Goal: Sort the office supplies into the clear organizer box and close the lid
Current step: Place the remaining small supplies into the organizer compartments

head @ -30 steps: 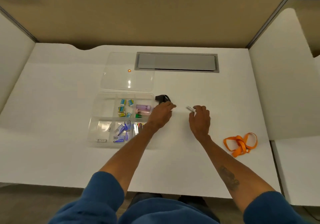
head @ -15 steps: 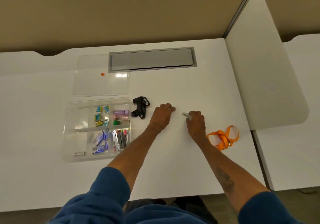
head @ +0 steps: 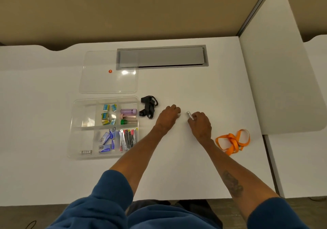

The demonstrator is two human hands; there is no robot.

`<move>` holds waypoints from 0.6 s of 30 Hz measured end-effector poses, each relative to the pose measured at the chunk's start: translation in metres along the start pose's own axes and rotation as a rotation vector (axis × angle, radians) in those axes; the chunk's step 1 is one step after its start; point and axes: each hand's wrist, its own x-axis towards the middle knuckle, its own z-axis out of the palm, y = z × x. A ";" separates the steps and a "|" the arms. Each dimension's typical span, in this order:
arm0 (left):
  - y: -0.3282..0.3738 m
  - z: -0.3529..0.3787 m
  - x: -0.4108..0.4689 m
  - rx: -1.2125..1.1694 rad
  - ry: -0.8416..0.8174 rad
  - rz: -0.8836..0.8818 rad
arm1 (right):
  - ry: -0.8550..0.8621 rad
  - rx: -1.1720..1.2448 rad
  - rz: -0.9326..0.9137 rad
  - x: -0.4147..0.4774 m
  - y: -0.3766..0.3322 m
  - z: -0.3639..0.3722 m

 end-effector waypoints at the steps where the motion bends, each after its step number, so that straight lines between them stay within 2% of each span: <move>1: -0.003 -0.006 0.000 -0.013 0.021 -0.005 | 0.007 0.035 -0.002 0.000 -0.008 0.001; 8: -0.041 -0.062 -0.014 -0.012 0.201 -0.039 | 0.024 0.181 -0.164 -0.003 -0.076 0.013; 14: -0.094 -0.103 -0.064 0.090 0.325 -0.087 | -0.059 0.204 -0.299 -0.021 -0.140 0.044; 18: -0.134 -0.119 -0.108 0.099 0.383 -0.197 | -0.132 0.218 -0.374 -0.041 -0.177 0.069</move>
